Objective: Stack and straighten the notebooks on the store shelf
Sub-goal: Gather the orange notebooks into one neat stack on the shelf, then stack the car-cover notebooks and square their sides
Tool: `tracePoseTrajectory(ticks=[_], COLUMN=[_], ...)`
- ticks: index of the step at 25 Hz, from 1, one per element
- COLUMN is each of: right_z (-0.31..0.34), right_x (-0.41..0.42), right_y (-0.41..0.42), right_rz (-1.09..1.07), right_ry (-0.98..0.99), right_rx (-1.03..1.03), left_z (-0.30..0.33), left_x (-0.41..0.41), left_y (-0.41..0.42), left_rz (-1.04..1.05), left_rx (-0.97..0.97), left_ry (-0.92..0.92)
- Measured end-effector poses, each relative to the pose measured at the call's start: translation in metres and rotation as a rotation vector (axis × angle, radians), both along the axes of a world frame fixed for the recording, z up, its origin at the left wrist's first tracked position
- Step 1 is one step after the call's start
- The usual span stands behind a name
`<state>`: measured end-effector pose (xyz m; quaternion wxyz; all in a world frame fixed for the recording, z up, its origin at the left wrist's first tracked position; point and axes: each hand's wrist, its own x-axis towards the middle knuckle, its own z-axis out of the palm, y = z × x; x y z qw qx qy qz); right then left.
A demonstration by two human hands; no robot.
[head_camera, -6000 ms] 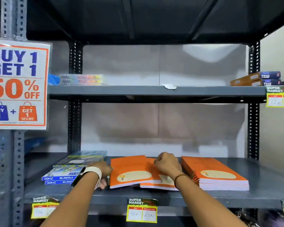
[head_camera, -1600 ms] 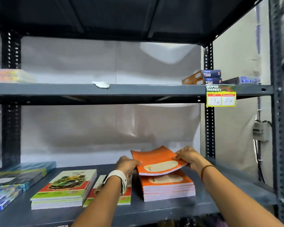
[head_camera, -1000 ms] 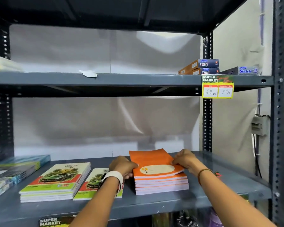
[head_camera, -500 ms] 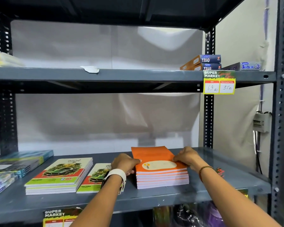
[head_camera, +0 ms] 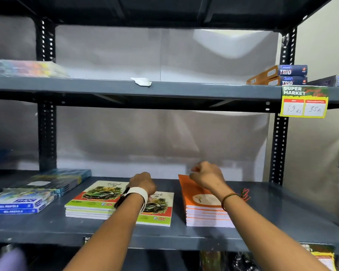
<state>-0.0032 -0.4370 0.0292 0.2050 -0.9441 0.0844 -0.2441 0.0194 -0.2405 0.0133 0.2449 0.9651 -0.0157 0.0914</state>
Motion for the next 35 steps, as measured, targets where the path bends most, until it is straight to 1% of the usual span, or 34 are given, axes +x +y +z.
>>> tracePoseTrajectory(ticks=[2, 3, 5, 7, 9, 13, 16, 19, 20, 21, 23, 24, 25, 26, 28, 31, 33, 35], right_z=[-0.006, -0.012, -0.023, -0.034, -0.041, -0.050, -0.047, -0.047, -0.046, -0.047, -0.051, -0.049, -0.054, -0.058, -0.049, -0.046, -0.044, -0.042], right_x=[0.004, 0.005, 0.005, 0.007, 0.008, 0.015, 0.018, 0.025, 0.026, 0.027, 0.035, 0.037, 0.035, 0.037, 0.037, 0.042, 0.044, 0.049], right_y=[0.036, 0.052, 0.080, 0.099, 0.110, 0.135, 0.148, 0.156, 0.157, 0.155, 0.155, 0.156, 0.151, 0.148, 0.143, 0.133, 0.128, 0.120], right_rz=[0.045, 0.036, -0.029, -0.107, -0.166, -0.329, -0.415, -0.362, -0.316, -0.249, -0.244, -0.244, -0.269, -0.304, -0.400, -0.383, -0.323, -0.273], right_ry=[0.052, 0.074, 0.151, 0.277, 0.371, 0.472, 0.567, 0.615, 0.622, 0.594, 0.473, 0.489, 0.521, 0.515, 0.488, 0.416, 0.383, 0.298], right_rx=[-0.146, -0.250, -0.492, -0.700, -0.764, -0.681, -0.589, -0.604, -0.542, -0.455, -0.263, -0.240, -0.261, -0.194, -0.141, -0.028, 0.070, 0.157], left_z=[0.000, -0.002, -0.008, -0.012, -0.014, -0.018, -0.021, -0.021, -0.020, -0.018, -0.016, -0.015, -0.014, -0.014, -0.014, -0.014, -0.013, -0.012], left_x=[0.002, 0.004, 0.009, 0.011, 0.012, 0.018, 0.018, 0.018, 0.020, 0.021, 0.025, 0.026, 0.027, 0.029, 0.030, 0.033, 0.034, 0.037], left_y=[0.016, 0.022, 0.031, 0.036, 0.036, 0.045, 0.046, 0.048, 0.049, 0.049, 0.051, 0.052, 0.053, 0.053, 0.053, 0.053, 0.055, 0.058], left_rz=[-0.033, -0.060, -0.136, -0.191, -0.233, -0.310, -0.361, -0.400, -0.412, -0.421, -0.443, -0.453, -0.461, -0.467, -0.467, -0.462, -0.447, -0.430], left_rx=[0.225, 0.291, 0.371, 0.461, 0.501, 0.544, 0.638, 0.642, 0.647, 0.654, 0.650, 0.629, 0.602, 0.579, 0.531, 0.449, 0.404, 0.369], left_ry=[0.063, 0.084, 0.121, 0.111, 0.088, 0.051, 0.025, 0.013, 0.022, 0.040, 0.068, 0.087, 0.105, 0.118, 0.145, 0.190, 0.202, 0.208])
